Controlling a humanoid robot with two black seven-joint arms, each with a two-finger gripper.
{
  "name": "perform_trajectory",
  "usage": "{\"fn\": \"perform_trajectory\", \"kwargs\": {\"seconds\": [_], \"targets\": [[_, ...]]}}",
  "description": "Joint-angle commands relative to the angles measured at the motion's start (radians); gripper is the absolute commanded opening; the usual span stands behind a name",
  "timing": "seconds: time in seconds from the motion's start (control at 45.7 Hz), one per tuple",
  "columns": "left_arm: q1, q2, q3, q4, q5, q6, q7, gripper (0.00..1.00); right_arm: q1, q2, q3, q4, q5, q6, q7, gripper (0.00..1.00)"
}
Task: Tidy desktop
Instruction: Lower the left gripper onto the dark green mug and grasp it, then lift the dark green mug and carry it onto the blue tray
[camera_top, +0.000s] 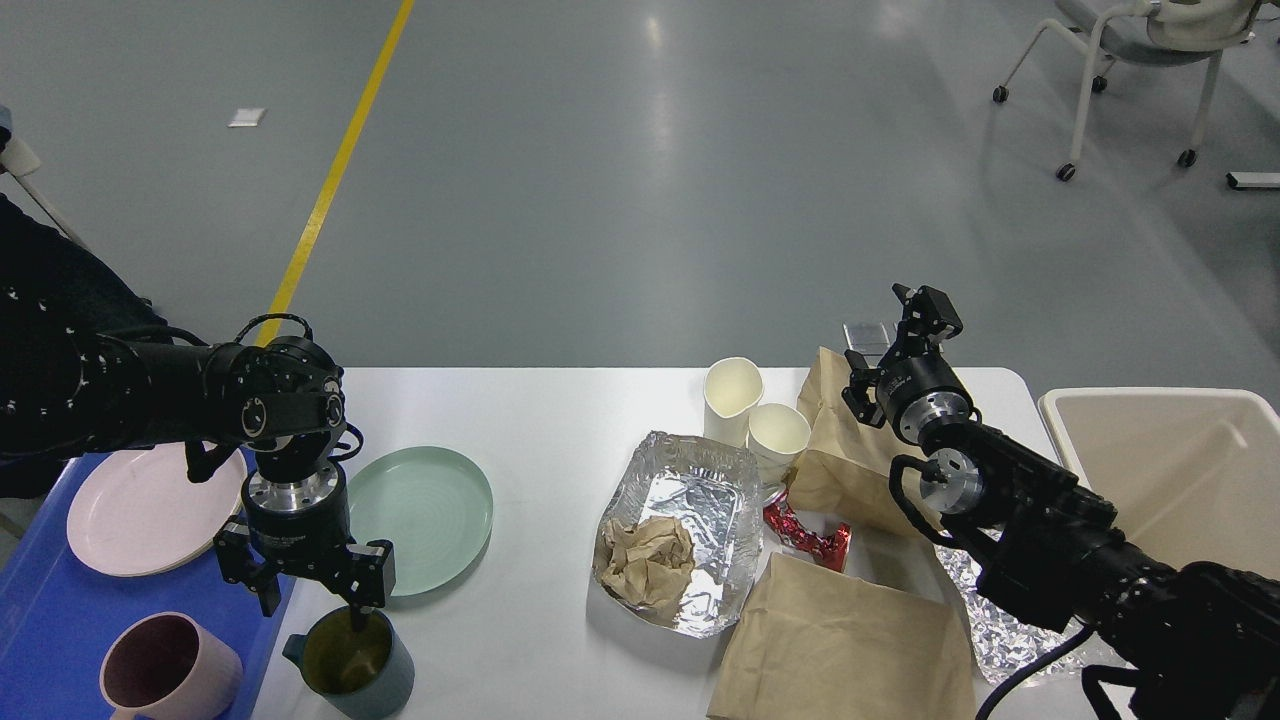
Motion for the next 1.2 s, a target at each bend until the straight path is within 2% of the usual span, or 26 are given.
{"fn": "perform_trajectory", "kwargs": {"seconds": [0.0, 0.197, 0.416, 0.788, 0.897, 1.094, 1.182], "targets": [[0.017, -0.013, 0.0, 0.026, 0.001, 0.0, 0.0, 0.85, 0.0, 0.0, 0.0, 0.0, 0.0, 0.0, 0.0, 1.0], [0.036, -0.022, -0.017, 0.049, 0.027, 0.0, 0.0, 0.8, 0.0, 0.0, 0.0, 0.0, 0.0, 0.0, 0.0, 1.0], [0.05, -0.031, -0.02, 0.074, 0.028, 0.0, 0.0, 0.66, 0.001, 0.0, 0.0, 0.0, 0.0, 0.0, 0.0, 1.0], [0.071, -0.039, -0.049, 0.094, 0.025, 0.0, 0.0, 0.26, 0.0, 0.0, 0.0, 0.0, 0.0, 0.0, 0.0, 1.0], [0.082, -0.039, -0.078, 0.106, 0.025, 0.0, 0.0, 0.19, 0.0, 0.0, 0.0, 0.0, 0.0, 0.0, 0.0, 1.0], [0.097, -0.039, -0.113, 0.106, 0.019, 0.0, -0.002, 0.0, 0.001, 0.0, 0.0, 0.0, 0.0, 0.0, 0.0, 1.0], [0.096, -0.039, -0.116, 0.106, 0.013, 0.0, -0.003, 0.0, 0.001, 0.0, 0.0, 0.0, 0.0, 0.0, 0.0, 1.0]]}}
